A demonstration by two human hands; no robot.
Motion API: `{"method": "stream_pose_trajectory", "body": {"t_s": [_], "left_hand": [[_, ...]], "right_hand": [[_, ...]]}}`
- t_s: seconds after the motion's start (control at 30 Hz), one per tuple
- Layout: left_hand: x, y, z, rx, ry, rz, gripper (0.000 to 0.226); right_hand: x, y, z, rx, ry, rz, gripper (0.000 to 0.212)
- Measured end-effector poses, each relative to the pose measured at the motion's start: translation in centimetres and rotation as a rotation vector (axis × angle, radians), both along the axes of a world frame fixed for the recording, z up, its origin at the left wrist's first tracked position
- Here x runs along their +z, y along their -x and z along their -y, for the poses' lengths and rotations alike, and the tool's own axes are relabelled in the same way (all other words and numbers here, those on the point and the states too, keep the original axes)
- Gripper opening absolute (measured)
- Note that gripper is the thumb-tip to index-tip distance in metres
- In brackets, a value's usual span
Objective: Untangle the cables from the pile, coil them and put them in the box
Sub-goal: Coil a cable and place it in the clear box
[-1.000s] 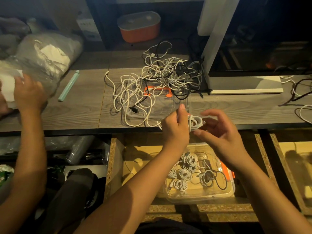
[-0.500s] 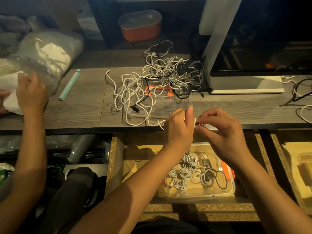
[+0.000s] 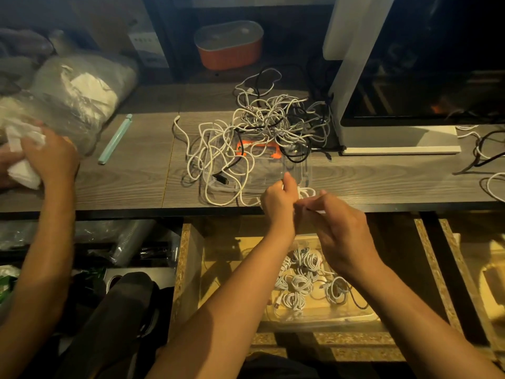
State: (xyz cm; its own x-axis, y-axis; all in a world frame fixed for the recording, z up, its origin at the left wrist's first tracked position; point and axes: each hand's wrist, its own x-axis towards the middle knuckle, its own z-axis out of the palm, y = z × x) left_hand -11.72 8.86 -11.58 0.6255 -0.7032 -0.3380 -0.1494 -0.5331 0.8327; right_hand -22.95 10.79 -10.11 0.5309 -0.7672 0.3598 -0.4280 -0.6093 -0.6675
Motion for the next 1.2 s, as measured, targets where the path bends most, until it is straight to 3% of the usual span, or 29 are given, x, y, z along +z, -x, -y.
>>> {"method": "stream_pose_trajectory", "body": {"t_s": [0.17, 0.3, 0.37, 0.43, 0.5, 0.6, 0.8, 0.9, 1.03, 1.2], "left_hand": [[-0.6, -0.2, 0.2, 0.074, -0.052, -0.152, 0.055], [0.2, -0.2, 0.0, 0.151, 0.061, -0.236, 0.049], [-0.3, -0.4, -0.5, 0.132, 0.121, -0.270, 0.049], [-0.6, -0.4, -1.4, 0.104, 0.154, -0.297, 0.049], [-0.8, 0.2, -2.4, 0.040, 0.158, -0.301, 0.050], [-1.0, 1.4, -3.5, -0.137, 0.154, -0.192, 0.042], [-3.9, 1.9, -4.2, -0.289, 0.026, -0.019, 0.032], [-5.7, 2.7, -5.1, -0.265, -0.035, -0.095, 0.034], [-7.9, 4.7, -6.4, -0.204, -0.137, -0.280, 0.032], [-9.7, 6.6, -7.3, -0.151, -0.206, -0.345, 0.063]], "right_hand": [[-0.2, -0.1, -0.6, 0.015, 0.019, 0.088, 0.017], [0.6, 0.4, 0.4, 0.165, 0.067, 0.038, 0.021], [1.3, 0.8, 0.9, 0.142, -0.191, 0.162, 0.018], [1.4, 1.0, 1.3, -0.014, -0.481, 0.359, 0.012], [0.9, 1.2, 1.5, -0.173, -0.640, 0.392, 0.006], [-0.6, 1.4, 0.9, -0.185, -0.902, 0.416, 0.011], [-4.0, 3.3, -0.1, -0.284, -0.916, 0.291, 0.004], [-6.1, 4.7, -0.1, -0.357, -0.969, 0.244, 0.006], [-8.6, 5.7, 0.0, -0.454, -1.239, 0.312, 0.020], [-11.5, 7.3, -0.6, -0.395, -1.400, 0.268, 0.046]]}}
